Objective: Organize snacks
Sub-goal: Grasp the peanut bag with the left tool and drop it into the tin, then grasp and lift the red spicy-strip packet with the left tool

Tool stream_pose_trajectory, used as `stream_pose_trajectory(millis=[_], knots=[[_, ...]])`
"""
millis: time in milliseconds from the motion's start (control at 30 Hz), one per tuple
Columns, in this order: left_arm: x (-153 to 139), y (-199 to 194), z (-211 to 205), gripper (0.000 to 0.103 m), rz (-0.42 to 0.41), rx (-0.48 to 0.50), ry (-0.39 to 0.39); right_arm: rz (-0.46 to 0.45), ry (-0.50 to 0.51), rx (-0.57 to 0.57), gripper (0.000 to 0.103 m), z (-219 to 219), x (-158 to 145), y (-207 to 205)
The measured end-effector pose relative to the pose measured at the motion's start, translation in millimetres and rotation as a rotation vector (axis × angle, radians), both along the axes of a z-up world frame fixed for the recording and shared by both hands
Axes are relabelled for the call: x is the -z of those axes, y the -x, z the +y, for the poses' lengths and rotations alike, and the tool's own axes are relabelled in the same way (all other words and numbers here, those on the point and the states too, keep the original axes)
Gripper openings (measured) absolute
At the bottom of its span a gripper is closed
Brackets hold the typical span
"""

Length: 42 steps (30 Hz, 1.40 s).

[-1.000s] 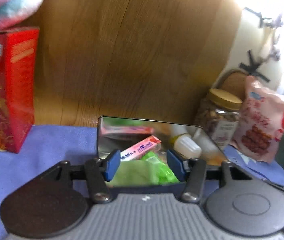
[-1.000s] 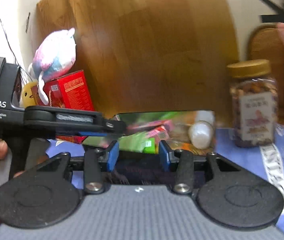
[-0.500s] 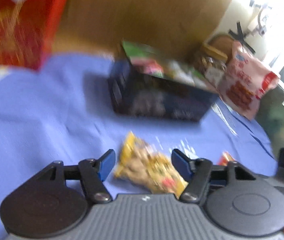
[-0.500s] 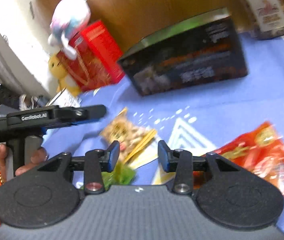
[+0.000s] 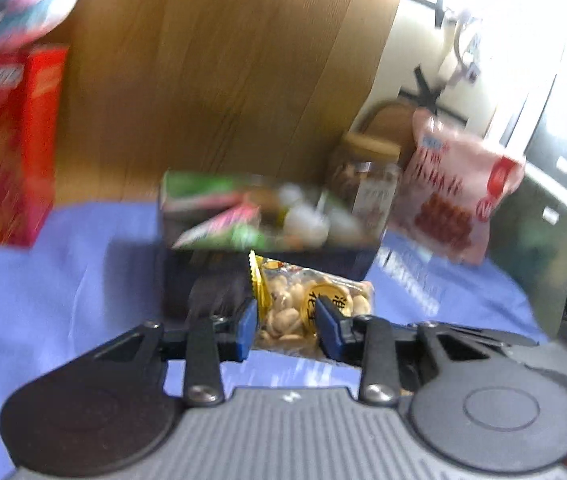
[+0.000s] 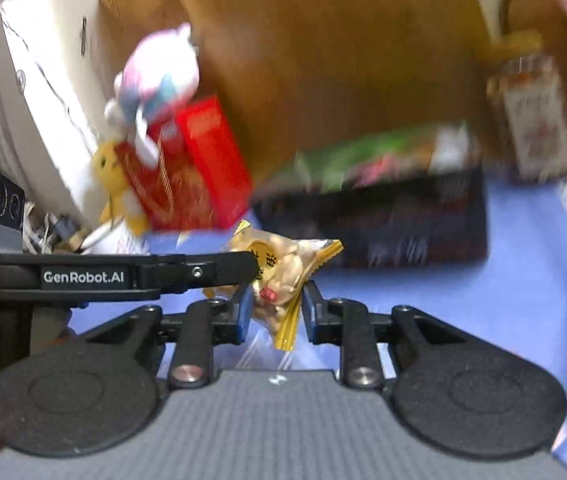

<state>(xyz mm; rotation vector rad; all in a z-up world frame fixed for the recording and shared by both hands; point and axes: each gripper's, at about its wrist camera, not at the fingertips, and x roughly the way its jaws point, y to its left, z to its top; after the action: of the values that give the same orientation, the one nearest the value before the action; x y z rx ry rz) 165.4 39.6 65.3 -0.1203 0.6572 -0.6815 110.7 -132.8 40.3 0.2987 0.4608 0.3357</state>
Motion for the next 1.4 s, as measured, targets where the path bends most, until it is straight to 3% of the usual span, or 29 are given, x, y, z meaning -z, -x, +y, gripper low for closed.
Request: stream_pose_trajectory(millis=[167, 300, 367, 467, 567, 733, 933, 1033, 1067, 1100, 1233, 1333, 1400], knots=[[-16, -49, -36, 0.032, -0.022, -0.006, 0.031, -0.041, 0.044, 0.084, 0.032, -27, -20, -46], [-3, -77, -70, 0.038, -0.023, -0.046, -0.058, -0.026, 0.164, 0.167, 0.041, -39, -14, -73], [2, -80, -70, 0.037, 0.003, -0.061, -0.058, -0.027, 0.159, 0.201, 0.041, -51, -12, -66], [0, -63, -53, 0.037, -0.002, -0.052, 0.0, -0.031, 0.04, 0.2, 0.041, -75, -4, -35], [0, -32, -33, 0.037, 0.023, -0.021, 0.04, 0.028, -0.01, 0.205, 0.044, -90, 13, -2], [21, 22, -28, 0.037, 0.16, 0.076, 0.038, 0.176, -0.113, 0.211, 0.045, -113, 52, 44], [69, 53, -52, 0.043, 0.354, 0.073, 0.016, 0.179, -0.164, 0.17, 0.044, -102, 59, 69], [72, 59, -55, 0.04, 0.336, 0.043, 0.048, 0.199, -0.22, 0.125, 0.042, -94, 60, 70], [72, 60, -56, 0.036, 0.335, 0.021, 0.051, 0.21, -0.245, 0.108, 0.039, -91, 62, 72], [72, 60, -56, 0.024, 0.329, 0.005, 0.043, 0.201, -0.245, 0.119, 0.039, -88, 63, 75], [74, 52, -51, 0.018, 0.342, -0.013, 0.062, 0.193, -0.261, 0.137, 0.033, -83, 64, 79], [71, 52, -48, 0.016, 0.32, -0.008, 0.072, 0.178, -0.258, 0.117, 0.036, -80, 64, 81], [65, 53, -44, 0.015, 0.29, 0.011, 0.088, 0.165, -0.235, 0.099, 0.044, -76, 62, 82]])
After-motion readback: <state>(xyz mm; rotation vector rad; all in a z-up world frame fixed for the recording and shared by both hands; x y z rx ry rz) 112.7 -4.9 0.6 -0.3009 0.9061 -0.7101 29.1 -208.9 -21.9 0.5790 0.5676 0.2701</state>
